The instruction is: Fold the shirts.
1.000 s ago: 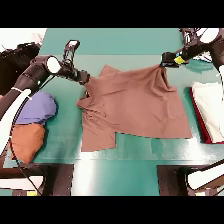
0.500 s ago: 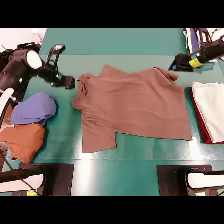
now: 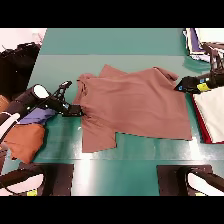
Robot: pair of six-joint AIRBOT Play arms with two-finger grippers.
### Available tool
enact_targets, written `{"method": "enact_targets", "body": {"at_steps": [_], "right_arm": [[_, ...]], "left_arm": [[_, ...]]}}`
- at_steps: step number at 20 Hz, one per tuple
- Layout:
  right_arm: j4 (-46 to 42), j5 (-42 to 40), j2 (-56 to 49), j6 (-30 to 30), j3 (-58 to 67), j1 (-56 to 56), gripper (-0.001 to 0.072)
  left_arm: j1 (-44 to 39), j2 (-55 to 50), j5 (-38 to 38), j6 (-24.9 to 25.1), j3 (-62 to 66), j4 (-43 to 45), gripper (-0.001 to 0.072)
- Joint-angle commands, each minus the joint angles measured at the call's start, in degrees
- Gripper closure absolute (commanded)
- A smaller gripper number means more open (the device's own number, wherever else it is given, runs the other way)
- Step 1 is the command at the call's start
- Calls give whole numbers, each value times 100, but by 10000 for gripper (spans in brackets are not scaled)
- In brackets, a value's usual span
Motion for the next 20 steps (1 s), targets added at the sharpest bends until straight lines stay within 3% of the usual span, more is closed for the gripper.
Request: {"method": "enact_targets", "body": {"at_steps": [1,6,7,8,9,12,16,17,18,20], "right_arm": [[2,-96,380,0,-409,-9,343],[-2,-131,643,22,-483,-11,343],[-11,-122,693,22,-483,-15,343],[-26,-116,745,22,-483,-33,343],[-20,-50,782,22,-485,-107,343],[-52,446,933,22,-699,-673,343],[-70,654,1517,17,-2079,-2166,343],[-70,678,1652,-2,-2520,-2623,294],[-72,719,1751,-66,-2946,-3062,147],[-66,728,1834,-203,-3659,-3829,134]], "left_arm": [[-52,-52,382,136,-260,-439,229],[-50,-345,385,389,-260,-765,230],[-50,-343,382,389,-247,-765,329],[-48,-339,374,389,-208,-754,650],[-48,-339,337,385,-140,-743,676],[-48,-179,-129,387,192,-713,684],[-48,737,-214,382,313,-367,684],[-48,951,-291,382,313,-330,684],[-48,1130,-369,382,313,-308,684],[-48,1320,-435,376,313,-310,684]]}}
